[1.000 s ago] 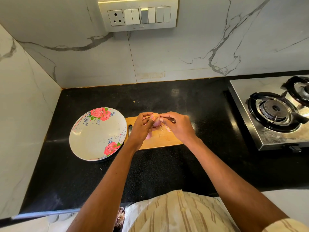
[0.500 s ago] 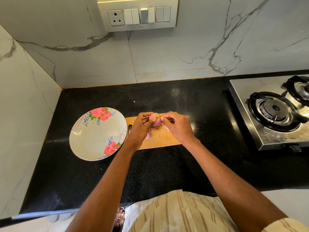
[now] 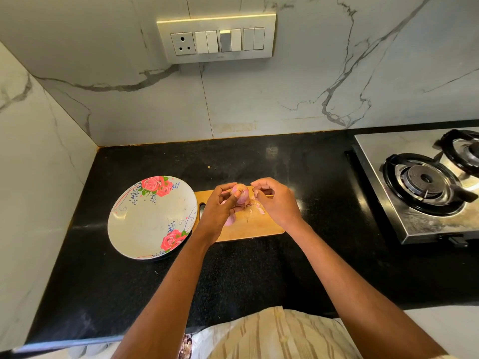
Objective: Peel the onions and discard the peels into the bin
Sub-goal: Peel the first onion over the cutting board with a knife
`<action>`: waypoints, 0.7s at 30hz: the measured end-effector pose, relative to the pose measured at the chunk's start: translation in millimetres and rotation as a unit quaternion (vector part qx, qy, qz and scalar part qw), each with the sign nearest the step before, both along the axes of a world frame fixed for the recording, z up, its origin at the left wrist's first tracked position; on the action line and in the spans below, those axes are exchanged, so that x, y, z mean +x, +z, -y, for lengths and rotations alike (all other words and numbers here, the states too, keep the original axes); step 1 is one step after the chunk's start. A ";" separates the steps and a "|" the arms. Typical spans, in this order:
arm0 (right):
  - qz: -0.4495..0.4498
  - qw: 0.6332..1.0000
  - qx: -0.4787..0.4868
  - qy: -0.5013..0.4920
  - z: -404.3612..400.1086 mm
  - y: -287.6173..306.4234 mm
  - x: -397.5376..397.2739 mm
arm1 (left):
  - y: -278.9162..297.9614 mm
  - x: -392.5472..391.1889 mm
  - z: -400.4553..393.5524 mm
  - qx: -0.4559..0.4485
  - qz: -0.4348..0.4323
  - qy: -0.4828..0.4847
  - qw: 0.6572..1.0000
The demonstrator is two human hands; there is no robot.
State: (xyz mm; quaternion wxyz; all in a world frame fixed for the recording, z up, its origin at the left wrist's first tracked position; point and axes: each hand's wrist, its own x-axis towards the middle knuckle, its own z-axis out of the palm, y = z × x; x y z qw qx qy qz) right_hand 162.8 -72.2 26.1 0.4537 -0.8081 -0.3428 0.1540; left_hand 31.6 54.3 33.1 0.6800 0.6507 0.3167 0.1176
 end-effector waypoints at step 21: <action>0.108 0.993 0.026 0.041 0.3 15.0 4.4 | 11.0 10.3 -3.2 0.072 -0.051 -0.045 0.995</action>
